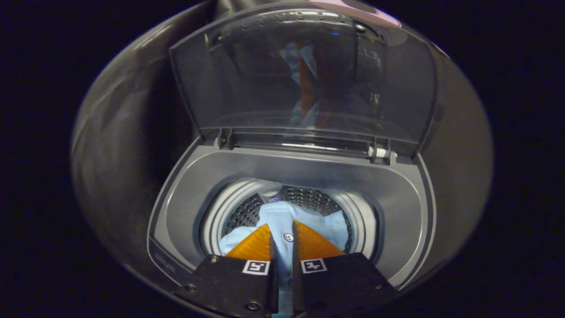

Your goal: Put the clothes into the washing machine and then close the washing machine lid.

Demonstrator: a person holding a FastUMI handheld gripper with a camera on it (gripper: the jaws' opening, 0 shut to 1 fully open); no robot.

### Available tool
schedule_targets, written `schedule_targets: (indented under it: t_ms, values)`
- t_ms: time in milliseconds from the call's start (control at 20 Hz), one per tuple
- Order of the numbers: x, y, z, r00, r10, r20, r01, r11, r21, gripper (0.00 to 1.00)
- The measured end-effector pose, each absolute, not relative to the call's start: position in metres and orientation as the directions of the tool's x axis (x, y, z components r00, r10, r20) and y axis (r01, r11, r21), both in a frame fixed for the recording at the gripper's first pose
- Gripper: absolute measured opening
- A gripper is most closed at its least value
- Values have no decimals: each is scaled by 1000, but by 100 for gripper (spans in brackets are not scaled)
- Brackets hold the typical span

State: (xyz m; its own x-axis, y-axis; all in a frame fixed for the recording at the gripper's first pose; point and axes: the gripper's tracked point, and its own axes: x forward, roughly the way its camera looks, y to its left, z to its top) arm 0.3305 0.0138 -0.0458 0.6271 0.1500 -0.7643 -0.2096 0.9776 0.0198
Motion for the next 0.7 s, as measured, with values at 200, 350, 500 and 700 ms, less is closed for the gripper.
schedule_targets:
  t_ms: [200, 350, 500, 700]
  values:
    - [332, 1, -63, 611, 118, -783, -144, 989, 37, 15]
    - [329, 1, -75, 571, 92, -816, -139, 990, 15, 18]
    - [334, -7, -71, 600, 51, -798, -114, 993, -22, 38]
    - [338, -7, -63, 649, 17, -760, -123, 989, -83, 100]
